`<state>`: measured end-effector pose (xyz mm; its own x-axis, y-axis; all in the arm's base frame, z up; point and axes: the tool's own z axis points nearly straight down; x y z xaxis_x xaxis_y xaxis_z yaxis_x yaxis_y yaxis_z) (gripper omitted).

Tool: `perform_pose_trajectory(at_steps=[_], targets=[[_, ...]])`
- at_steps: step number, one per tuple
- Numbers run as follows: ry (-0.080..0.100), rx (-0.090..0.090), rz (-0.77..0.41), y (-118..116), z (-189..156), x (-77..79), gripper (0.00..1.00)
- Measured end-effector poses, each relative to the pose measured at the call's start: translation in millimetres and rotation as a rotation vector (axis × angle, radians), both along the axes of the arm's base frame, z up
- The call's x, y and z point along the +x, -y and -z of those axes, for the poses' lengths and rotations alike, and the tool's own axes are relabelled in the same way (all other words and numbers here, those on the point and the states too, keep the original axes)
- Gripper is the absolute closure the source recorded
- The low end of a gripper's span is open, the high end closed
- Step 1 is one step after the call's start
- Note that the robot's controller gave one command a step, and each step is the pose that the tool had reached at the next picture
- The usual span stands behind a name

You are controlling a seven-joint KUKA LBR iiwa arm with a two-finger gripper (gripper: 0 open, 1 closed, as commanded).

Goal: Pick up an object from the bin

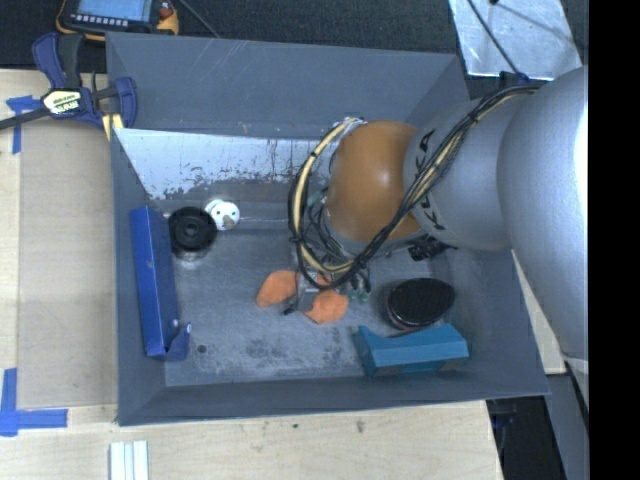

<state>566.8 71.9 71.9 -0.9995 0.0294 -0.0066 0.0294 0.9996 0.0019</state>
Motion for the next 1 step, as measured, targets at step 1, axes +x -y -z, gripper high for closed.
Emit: perform_pose_trajectory(at_steps=[1], targets=[[0.000, 0.000, 0.000, 0.0, 0.0, 0.0, 1.00]])
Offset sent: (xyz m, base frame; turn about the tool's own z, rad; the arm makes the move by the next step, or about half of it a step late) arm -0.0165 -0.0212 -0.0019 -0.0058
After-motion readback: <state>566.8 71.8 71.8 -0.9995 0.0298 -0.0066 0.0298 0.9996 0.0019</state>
